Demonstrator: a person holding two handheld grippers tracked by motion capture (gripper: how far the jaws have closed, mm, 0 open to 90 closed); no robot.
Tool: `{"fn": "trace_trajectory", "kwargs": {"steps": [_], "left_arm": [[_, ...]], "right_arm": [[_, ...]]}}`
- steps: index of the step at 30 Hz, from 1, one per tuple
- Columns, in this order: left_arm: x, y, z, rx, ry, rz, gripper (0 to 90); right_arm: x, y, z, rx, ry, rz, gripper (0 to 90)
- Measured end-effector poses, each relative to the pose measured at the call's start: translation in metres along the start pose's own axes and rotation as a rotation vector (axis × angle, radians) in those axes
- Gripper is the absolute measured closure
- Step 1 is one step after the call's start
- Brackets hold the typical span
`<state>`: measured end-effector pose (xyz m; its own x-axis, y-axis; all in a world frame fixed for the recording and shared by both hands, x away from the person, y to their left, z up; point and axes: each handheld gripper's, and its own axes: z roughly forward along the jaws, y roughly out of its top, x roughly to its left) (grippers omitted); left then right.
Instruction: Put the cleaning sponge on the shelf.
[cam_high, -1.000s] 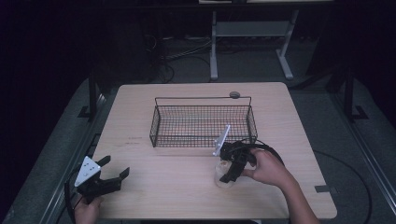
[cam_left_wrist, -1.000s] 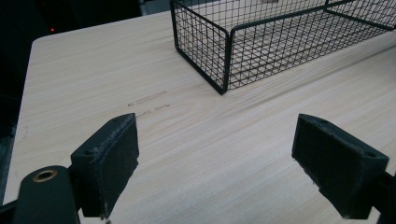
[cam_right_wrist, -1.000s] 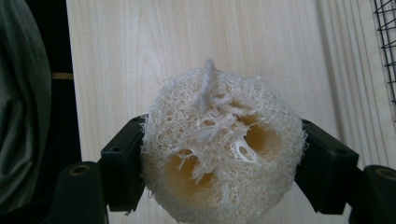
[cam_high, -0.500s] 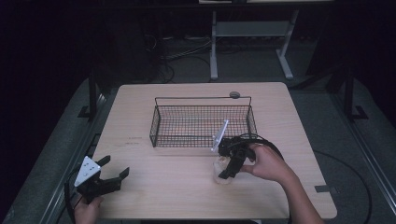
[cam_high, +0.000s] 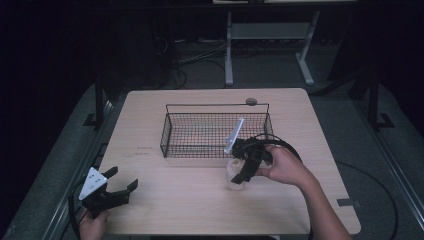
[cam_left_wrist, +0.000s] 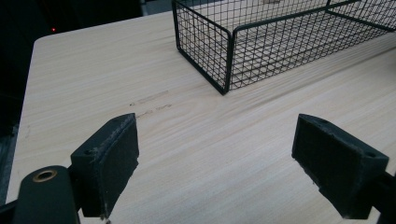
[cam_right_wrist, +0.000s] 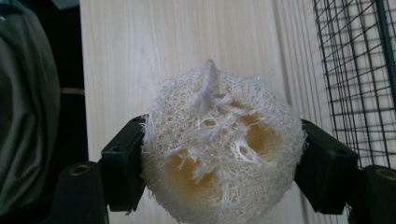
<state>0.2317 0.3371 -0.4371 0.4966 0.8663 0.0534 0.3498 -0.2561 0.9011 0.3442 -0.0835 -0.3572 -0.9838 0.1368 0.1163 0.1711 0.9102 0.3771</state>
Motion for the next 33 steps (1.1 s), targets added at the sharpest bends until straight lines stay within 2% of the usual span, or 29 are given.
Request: {"fn": "trace_trajectory", "kwargs": {"steps": [22, 33], "left_arm": [[0.0, 0.0, 0.0, 0.001, 0.001, 0.001, 13.9], [0.0, 0.0, 0.0, 0.001, 0.001, 0.002, 13.9]], "right_arm": [[-0.013, 0.012, -0.022, -0.011, -0.005, 0.002, 27.0], [-0.027, 0.019, -0.036, -0.014, -0.019, 0.014, 27.1]]}}
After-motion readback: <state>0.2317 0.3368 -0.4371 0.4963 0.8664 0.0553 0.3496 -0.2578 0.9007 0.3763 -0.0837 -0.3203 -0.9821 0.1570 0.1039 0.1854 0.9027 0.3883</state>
